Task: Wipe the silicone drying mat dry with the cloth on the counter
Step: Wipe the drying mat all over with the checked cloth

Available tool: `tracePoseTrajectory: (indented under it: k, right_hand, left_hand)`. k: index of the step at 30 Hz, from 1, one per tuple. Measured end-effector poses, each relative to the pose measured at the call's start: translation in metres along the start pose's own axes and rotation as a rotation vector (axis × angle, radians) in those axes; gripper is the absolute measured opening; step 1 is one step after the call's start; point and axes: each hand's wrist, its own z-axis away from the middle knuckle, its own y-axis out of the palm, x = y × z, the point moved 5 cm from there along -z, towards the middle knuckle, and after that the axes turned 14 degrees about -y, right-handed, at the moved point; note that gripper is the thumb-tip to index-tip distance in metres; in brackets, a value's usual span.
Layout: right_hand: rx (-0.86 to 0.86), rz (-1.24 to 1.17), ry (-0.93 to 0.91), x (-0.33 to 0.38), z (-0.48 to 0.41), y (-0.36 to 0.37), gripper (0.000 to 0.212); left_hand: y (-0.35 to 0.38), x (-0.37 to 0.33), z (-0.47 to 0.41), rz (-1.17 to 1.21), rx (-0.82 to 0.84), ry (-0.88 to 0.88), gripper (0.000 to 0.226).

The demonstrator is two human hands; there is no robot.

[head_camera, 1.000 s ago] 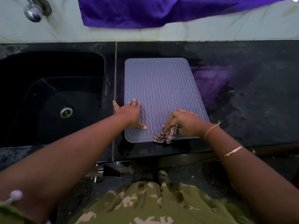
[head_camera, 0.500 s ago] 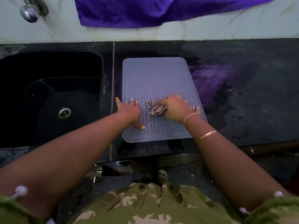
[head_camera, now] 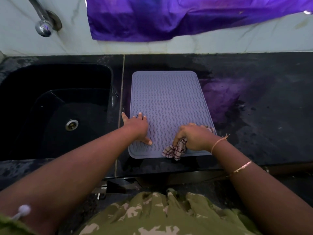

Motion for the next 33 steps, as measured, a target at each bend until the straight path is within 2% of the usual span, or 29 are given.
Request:
tracePoseTrajectory:
  k: [3,5,9,12,16,21,23,27,28,30,32,33]
  right_hand:
    - [0.003,-0.033,-0.013,-0.013,-0.001,-0.015,0.052]
    - [-0.117,-0.092,0.013,-0.028,-0.003,-0.033,0.047]
    - [-0.495,-0.458,0.086,-0.057,-0.001,-0.076,0.026]
    - [-0.660,-0.831,0.145,-0.071,-0.007,-0.093,0.033]
    - [-0.692,-1.345,0.158,-0.074,-0.028,-0.099,0.036]
    - [-0.595,-1.636,0.043,-0.077,-0.066,-0.120,0.027]
    - [-0.593,-1.637,0.054,-0.088,-0.082,-0.129,0.026]
    - [-1.061,-1.167,0.354,-0.143,-0.098,-0.145,0.029]
    - [-1.110,-1.049,0.393,-0.149,-0.100,-0.147,0.031]
    - [-1.066,-0.890,0.373,-0.147,-0.115,-0.149,0.036]
    - [-0.899,-0.795,0.328,-0.134,-0.136,-0.141,0.046]
    - [-0.780,-0.750,0.337,-0.126,-0.145,-0.132,0.059]
  left_hand:
    - [0.000,0.000,0.002,0.013,0.007,0.006,0.116]
    - [-0.002,0.000,0.003,0.005,0.001,0.012,0.116]
    - [-0.005,-0.004,0.005,-0.012,0.006,0.019,0.116]
    - [-0.008,-0.008,0.004,-0.033,0.016,-0.001,0.116]
    - [-0.009,-0.010,0.003,-0.013,0.032,-0.022,0.115]
    - [-0.014,-0.013,0.002,-0.014,0.071,-0.058,0.117]
    - [-0.017,-0.014,0.002,-0.015,0.088,-0.073,0.117]
    - [-0.021,-0.017,0.001,-0.011,0.118,-0.108,0.120]
    - [-0.022,-0.017,0.001,-0.008,0.117,-0.113,0.121]
    - [-0.024,-0.016,0.002,0.010,0.112,-0.126,0.120]
    - [-0.024,-0.016,0.002,0.016,0.112,-0.135,0.121]
    - [-0.024,-0.015,0.003,0.009,0.117,-0.136,0.121]
